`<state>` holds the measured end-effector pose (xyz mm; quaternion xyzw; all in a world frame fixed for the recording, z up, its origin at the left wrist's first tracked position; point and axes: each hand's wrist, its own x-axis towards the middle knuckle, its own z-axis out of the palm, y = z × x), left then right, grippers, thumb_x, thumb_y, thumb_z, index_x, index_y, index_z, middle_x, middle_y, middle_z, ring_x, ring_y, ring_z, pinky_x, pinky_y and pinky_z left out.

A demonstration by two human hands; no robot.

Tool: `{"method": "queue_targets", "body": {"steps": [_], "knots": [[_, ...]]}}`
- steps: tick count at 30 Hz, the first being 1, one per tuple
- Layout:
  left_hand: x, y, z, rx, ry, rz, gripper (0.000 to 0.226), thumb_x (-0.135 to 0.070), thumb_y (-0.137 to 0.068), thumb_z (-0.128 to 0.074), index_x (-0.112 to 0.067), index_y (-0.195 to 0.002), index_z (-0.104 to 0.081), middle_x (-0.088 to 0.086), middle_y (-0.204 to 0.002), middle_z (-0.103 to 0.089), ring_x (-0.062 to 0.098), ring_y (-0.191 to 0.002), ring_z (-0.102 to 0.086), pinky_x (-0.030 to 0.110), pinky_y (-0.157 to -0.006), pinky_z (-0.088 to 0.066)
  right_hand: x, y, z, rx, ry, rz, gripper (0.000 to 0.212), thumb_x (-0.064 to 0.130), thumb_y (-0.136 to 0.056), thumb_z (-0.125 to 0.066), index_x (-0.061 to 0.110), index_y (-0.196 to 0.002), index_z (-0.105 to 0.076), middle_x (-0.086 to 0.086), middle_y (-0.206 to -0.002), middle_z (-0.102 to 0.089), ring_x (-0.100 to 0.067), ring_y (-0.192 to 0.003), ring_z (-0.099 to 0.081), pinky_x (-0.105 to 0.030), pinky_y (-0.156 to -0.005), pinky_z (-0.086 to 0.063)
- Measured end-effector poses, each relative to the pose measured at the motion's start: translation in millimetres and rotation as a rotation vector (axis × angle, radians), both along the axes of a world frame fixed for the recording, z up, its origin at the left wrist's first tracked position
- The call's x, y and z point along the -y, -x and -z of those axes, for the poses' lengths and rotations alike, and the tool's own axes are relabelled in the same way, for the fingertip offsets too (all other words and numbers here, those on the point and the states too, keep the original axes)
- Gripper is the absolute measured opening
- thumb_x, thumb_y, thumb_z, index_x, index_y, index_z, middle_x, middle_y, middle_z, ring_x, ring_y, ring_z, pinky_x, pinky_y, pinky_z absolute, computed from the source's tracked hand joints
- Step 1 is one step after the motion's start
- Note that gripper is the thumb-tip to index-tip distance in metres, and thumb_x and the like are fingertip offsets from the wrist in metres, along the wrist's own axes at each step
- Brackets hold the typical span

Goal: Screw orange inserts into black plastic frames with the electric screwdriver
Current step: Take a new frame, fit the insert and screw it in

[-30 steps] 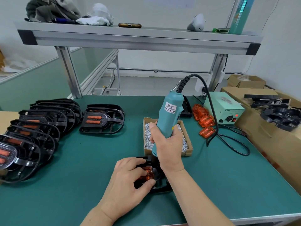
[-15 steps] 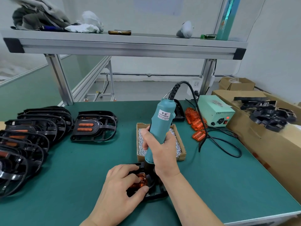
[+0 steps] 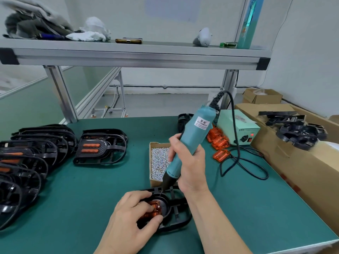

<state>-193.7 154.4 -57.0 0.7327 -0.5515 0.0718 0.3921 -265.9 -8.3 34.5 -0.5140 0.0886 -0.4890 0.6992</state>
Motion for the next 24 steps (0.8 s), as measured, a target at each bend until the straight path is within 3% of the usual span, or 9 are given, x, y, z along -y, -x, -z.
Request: {"method": "queue_targets", "body": {"steps": [7,11,15,18,21,24], "knots": [[3.8,3.4,0.1,-0.006,0.022,-0.012,0.036,-0.051,-0.079,-0.066,-0.016,-0.073,-0.074,-0.009,-0.107,-0.067,0.017,-0.101,-0.062,0.037,-0.085,-0.053,40.0,-0.1,27.2,-0.003,-0.407,0.094,0.033,0.038,-0.079,-0.077,0.013,-0.094,-0.061,-0.001,-0.065,-0.055,-0.01,-0.055,-0.049,-0.02,-0.052,-0.045],[11.5,11.7,0.6,-0.046,0.016,-0.073,0.036,-0.046,-0.081,-0.06,-0.013,-0.077,-0.075,-0.003,-0.102,-0.065,0.02,-0.098,-0.059,0.059,-0.086,-0.052,50.3,-3.9,36.4,0.18,-0.537,-0.002,0.032,0.036,-0.081,-0.077,0.013,-0.097,-0.063,0.001,-0.08,-0.065,-0.01,-0.062,-0.056,-0.021,-0.059,-0.051],[19.7,18.3,-3.3,-0.075,0.017,-0.087,0.033,-0.045,-0.081,-0.058,-0.017,-0.082,-0.075,-0.006,-0.101,-0.062,0.011,-0.099,-0.051,0.065,-0.093,-0.046,58.9,-3.3,40.2,0.232,-0.654,-0.058,0.033,0.04,-0.085,-0.069,0.012,-0.101,-0.062,0.0,-0.076,-0.06,-0.011,-0.066,-0.056,-0.022,-0.065,-0.053],[23.6,9.3,-14.4,-0.008,0.101,-0.114,0.025,-0.041,-0.085,-0.057,-0.021,-0.077,-0.069,-0.012,-0.101,-0.059,0.014,-0.099,-0.053,0.049,-0.103,-0.038,65.0,-0.3,41.8,0.232,-0.725,-0.058,0.036,0.043,-0.084,-0.069,0.012,-0.101,-0.062,0.0,-0.075,-0.06,-0.01,-0.063,-0.058,-0.023,-0.063,-0.056],[39.0,-14.0,-39.7,0.026,0.131,-0.089,0.017,-0.031,-0.089,-0.057,-0.02,-0.081,-0.068,-0.013,-0.1,-0.057,0.01,-0.101,-0.05,0.027,-0.093,-0.036,67.1,0.4,42.0,0.246,-0.764,-0.068,0.037,0.044,-0.085,-0.069,0.012,-0.102,-0.062,0.0,-0.077,-0.061,-0.011,-0.065,-0.059,-0.023,-0.065,-0.057],[68.8,-42.5,-62.8,0.097,-0.082,-0.036,0.01,-0.014,-0.091,-0.064,-0.015,-0.097,-0.073,-0.006,-0.106,-0.062,0.017,-0.104,-0.055,0.017,-0.093,-0.032,66.5,-1.5,44.6,0.241,-0.768,-0.084,0.039,0.045,-0.083,-0.068,0.012,-0.104,-0.061,0.0,-0.079,-0.061,-0.01,-0.068,-0.058,-0.022,-0.067,-0.056]]}}
